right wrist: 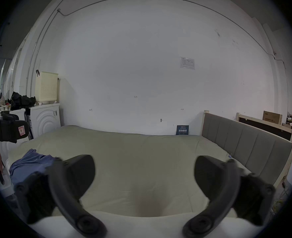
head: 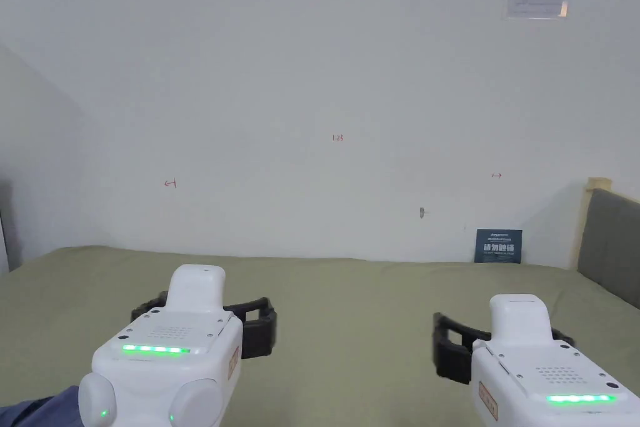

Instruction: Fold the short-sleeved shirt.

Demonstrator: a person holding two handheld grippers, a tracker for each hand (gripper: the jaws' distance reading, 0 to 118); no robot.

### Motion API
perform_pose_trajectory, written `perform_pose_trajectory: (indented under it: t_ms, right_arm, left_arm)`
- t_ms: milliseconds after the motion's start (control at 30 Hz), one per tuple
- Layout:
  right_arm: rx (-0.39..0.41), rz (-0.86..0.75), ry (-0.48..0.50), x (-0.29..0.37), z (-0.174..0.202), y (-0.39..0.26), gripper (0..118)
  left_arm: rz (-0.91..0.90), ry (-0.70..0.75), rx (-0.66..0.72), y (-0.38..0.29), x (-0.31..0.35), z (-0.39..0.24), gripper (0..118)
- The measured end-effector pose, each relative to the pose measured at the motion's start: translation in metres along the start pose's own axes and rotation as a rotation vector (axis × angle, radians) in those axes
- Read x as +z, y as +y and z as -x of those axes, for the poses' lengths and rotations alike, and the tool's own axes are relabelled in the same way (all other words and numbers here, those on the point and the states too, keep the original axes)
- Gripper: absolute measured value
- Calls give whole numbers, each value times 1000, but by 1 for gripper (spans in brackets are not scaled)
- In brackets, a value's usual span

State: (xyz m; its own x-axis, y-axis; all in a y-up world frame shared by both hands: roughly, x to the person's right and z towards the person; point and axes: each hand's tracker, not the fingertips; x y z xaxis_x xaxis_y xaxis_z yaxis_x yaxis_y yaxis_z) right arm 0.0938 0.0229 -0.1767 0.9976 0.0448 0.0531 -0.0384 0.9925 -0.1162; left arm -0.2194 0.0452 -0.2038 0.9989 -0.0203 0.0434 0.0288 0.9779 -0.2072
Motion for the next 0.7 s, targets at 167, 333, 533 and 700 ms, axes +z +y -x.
perform_pose_trajectory:
  t_ms: [167,333,533,700]
  right_arm:
    - [6,13,-34,-3,-5,-12,0]
    - [0,17,-56,-2,-6,-14,0]
    - [26,33,-55,-7,-6,-17,0]
    - [9,64,-3,-25,16,-16,0]
  left_arm:
    - [28,-12,18,-4,3,2,0]
    - [40,-11,0,-9,-1,-1,0]
    - [52,-2,17,-15,-6,9,0]
    - [77,46,22,-19,-13,46,0]
